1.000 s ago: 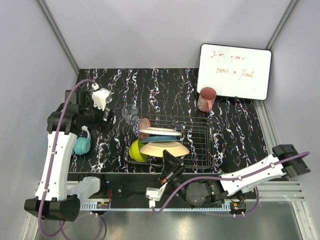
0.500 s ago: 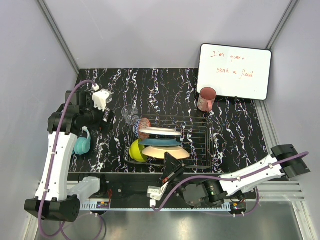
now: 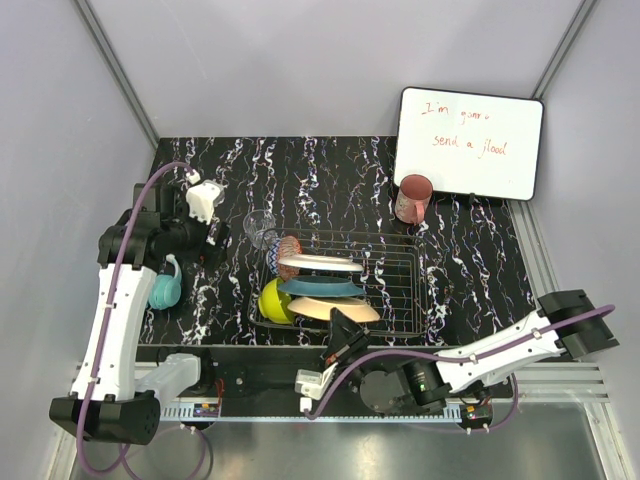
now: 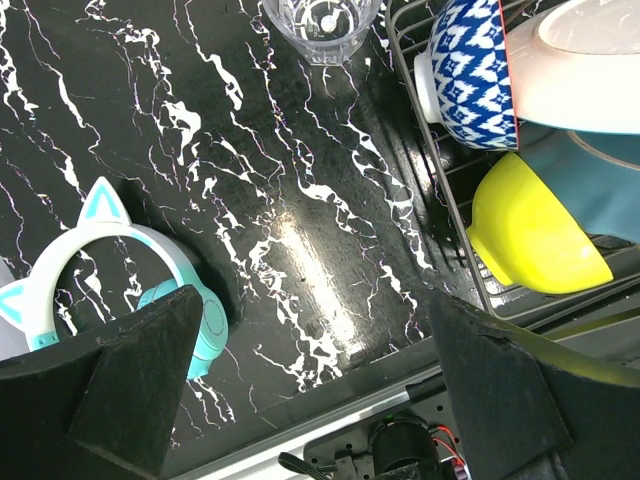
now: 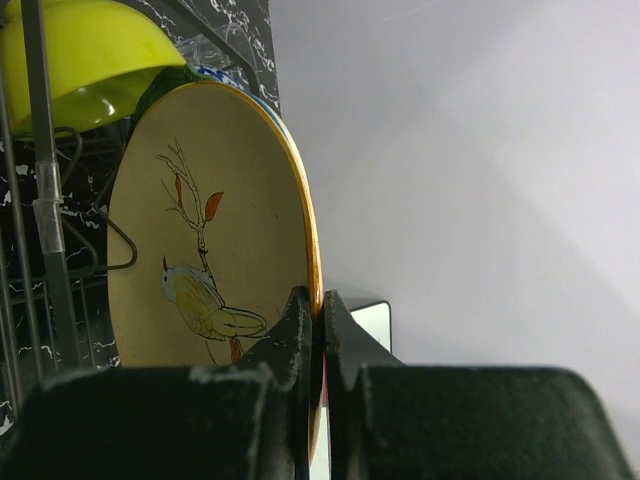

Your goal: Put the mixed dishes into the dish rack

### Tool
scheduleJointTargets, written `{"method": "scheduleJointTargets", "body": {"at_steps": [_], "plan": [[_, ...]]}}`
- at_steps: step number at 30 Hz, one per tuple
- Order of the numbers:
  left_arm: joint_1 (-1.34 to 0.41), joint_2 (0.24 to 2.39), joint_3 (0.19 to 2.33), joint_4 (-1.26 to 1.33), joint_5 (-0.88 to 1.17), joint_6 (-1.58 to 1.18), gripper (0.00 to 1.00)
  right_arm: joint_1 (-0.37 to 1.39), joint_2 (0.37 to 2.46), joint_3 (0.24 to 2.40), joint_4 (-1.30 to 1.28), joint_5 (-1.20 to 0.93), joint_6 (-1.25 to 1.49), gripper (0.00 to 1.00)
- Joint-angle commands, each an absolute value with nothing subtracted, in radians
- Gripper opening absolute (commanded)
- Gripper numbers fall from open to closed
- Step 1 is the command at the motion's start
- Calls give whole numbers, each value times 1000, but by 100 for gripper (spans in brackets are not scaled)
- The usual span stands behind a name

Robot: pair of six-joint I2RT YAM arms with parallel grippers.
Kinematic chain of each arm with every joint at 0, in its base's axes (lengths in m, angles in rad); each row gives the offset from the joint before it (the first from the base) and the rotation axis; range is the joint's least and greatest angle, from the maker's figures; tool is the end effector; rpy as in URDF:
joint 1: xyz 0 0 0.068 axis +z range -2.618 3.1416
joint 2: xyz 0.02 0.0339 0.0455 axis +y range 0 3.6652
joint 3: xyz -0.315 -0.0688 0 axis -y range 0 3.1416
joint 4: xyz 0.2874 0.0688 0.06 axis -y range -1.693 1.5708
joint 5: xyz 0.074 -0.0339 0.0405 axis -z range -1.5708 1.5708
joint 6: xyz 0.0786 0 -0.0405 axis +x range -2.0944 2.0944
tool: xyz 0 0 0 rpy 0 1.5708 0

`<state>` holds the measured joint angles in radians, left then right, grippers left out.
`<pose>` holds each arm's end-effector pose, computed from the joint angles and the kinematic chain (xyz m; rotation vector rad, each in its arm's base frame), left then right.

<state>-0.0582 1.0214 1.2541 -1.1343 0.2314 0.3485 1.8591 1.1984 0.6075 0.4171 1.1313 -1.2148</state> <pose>0.2133 -0.0305 0.3888 0.5902 2.3735 -0.1581 -0.0124 0.2918 0.2780 -1.4444 0.8340 -0.4950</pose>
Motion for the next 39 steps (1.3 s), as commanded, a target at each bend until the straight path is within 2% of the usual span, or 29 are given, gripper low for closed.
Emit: {"method": "scheduleJointTargets", "body": {"at_steps": [1, 25, 28, 29, 30, 35, 39], "plan": [[-58, 1002, 1246, -1088, 236, 357, 99, 1833, 1200, 621, 479, 1115, -1164, 0], [-58, 986, 1262, -1091, 227, 373, 99, 1695, 1327, 650, 495, 905, -1060, 0], [-58, 986, 1266, -1094, 227, 374, 99, 1690, 1350, 652, 509, 899, -1051, 13], [-58, 986, 1266, -1092, 229, 373, 99, 1690, 1351, 652, 512, 894, -1051, 29], [-58, 988, 1264, -1094, 230, 371, 99, 1689, 1359, 656, 512, 896, -1049, 36], [-58, 991, 1261, -1091, 235, 367, 99, 1687, 1361, 669, 529, 900, -1072, 52], [-58, 994, 1259, -1092, 238, 364, 99, 1686, 1350, 693, 532, 919, -1094, 73]]}}
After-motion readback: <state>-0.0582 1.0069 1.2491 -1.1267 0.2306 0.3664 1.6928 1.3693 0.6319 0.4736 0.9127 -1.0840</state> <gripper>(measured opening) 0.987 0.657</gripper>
